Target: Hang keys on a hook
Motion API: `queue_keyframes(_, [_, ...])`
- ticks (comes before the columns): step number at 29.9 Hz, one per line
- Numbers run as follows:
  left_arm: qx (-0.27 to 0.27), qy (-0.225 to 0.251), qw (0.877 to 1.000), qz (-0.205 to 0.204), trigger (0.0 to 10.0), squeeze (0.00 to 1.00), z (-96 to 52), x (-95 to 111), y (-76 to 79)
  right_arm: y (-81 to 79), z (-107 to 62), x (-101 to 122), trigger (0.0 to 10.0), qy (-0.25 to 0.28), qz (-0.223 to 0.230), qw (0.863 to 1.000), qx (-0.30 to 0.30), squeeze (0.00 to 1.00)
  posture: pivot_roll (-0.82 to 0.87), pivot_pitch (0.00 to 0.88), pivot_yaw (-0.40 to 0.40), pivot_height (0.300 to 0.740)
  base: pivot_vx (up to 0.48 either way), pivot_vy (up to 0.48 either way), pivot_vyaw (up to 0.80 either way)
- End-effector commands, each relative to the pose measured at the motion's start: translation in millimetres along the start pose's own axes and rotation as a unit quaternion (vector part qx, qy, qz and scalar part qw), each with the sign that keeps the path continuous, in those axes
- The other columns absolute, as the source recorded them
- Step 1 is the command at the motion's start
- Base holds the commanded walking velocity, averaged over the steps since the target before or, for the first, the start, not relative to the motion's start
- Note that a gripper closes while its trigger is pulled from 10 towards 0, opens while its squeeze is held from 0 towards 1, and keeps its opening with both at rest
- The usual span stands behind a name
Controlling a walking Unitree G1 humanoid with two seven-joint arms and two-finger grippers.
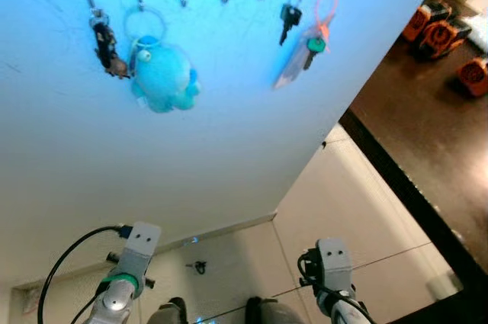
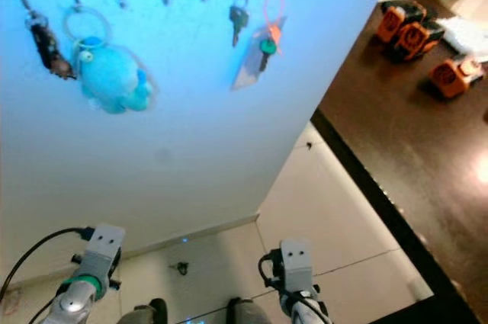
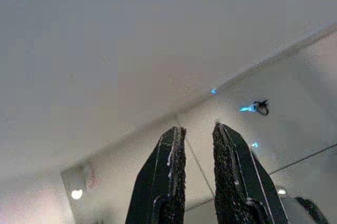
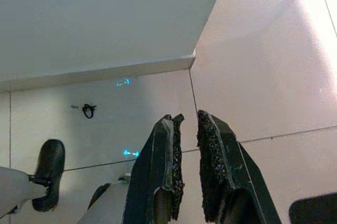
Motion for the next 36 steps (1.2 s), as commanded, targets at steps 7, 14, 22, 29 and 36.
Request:
queue_keyframes(7, [0.029,-0.008,0.999,0.019,10.0,0.0,-12.4,-21,-2.9,5.5,-1.6,-6,10.0,-0.02,-0.002,1.0,-0.001,0.0,-0.04,0.123,-0.042,0.74,0.0,0.0,0.0])
queue_keyframes(14, [-0.011,0.033,0.999,0.009,10.0,0.0,-2.0,7,3.9,-0.6,2.4,0,10.0,-0.006,-0.003,1.0,0.0,0.0,-0.05,0.123,-0.015,0.74,0.0,0.0,0.0])
queue_keyframes(22, [-0.044,0.021,0.999,0.006,10.0,0.0,-2.3,5,15.1,1.4,0.5,-2,10.0,-0.006,0.001,1.0,-0.009,0.0,-0.06,0.123,-0.005,0.74,0.0,0.0,0.0])
queue_keyframes(29, [-0.119,-0.065,0.99,0.042,10.0,0.0,-13.0,-32,33.9,6.3,-5.7,-22,10.0,-0.055,0.003,0.998,-0.024,0.0,-0.06,0.127,-0.003,0.74,0.0,0.0,-0.11])
queue_keyframes(36, [-0.12,-0.064,0.989,0.049,10.0,0.0,-14.0,-33,34.4,8.3,-5.9,-21,10.0,-0.055,0.0,0.998,-0.026,0.0,-0.07,0.124,-0.001,0.74,0.0,0.0,-0.8])
Point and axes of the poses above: a point about 5 cm out from each wrist's last joint towards the gripper, its own z axis pointing out of the wrist towards the gripper, its own x axis along the axis of the wrist's last joint, y = z × x, the point moved 3 cm from there along z, pointing out of the wrist towards the gripper, and after that the axes turned 5 degrees about z, right-handed, at the moved point
